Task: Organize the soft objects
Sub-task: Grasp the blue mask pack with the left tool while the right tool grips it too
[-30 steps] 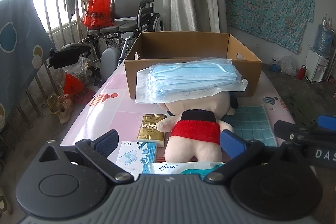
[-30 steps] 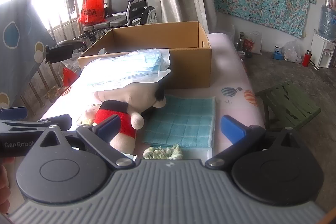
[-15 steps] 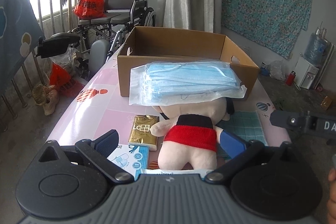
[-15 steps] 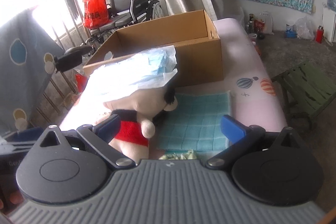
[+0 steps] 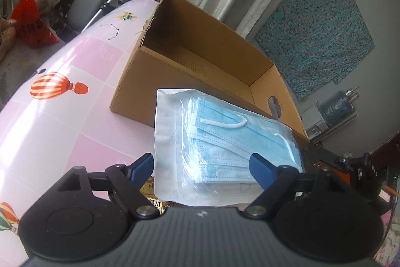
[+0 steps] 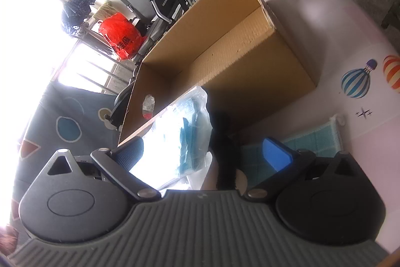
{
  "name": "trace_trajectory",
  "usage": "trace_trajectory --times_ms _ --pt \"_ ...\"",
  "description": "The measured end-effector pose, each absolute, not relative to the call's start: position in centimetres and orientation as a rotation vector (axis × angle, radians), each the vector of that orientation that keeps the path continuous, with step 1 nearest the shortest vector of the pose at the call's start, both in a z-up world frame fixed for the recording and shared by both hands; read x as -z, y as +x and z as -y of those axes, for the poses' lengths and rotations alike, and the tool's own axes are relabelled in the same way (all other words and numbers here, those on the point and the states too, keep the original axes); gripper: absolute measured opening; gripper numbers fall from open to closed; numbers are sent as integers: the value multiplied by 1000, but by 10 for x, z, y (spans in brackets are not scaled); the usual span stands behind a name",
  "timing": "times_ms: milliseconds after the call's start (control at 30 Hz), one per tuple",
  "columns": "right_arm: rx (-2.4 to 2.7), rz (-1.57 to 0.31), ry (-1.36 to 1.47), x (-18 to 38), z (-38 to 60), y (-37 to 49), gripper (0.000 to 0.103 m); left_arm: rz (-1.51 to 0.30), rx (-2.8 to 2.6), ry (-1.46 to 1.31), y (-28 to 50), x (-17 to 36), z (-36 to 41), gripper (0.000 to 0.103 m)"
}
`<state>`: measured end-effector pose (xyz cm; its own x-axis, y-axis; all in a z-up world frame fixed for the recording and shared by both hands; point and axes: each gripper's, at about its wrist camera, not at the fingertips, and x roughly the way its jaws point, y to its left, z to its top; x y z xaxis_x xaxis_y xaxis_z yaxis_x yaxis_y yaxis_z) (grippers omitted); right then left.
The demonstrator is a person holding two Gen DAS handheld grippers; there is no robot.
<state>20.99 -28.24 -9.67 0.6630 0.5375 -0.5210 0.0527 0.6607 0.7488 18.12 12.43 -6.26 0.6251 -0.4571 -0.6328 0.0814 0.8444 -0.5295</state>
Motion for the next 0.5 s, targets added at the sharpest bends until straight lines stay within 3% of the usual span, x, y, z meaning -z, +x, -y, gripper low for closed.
trace_trajectory --times_ms 33,100,133,167,233,300,333,400,500 --pt "-324 -823 842 103 281 215 101 -868 339 -518 190 70 -127 77" --pt "-345 -837 886 116 280 223 90 -909 340 -575 204 85 -133 59" --pt "-347 -848 892 120 278 226 81 -922 346 -593 208 90 -134 58" --pt "-336 -876 885 125 275 230 78 -936 366 -616 212 96 -136 56" --pt "-332 -910 867 130 269 233 71 -937 405 -668 212 104 -140 41" --pt "-387 -900 848 127 262 232 56 -928 435 -698 211 105 -143 24" --pt "-404 -897 827 123 258 231 44 -921 460 -719 211 106 -144 20" --pt "-395 -882 759 110 252 228 41 -908 505 -773 210 105 -148 10" --pt "-415 -851 701 91 247 224 29 -885 537 -763 209 92 -144 9"
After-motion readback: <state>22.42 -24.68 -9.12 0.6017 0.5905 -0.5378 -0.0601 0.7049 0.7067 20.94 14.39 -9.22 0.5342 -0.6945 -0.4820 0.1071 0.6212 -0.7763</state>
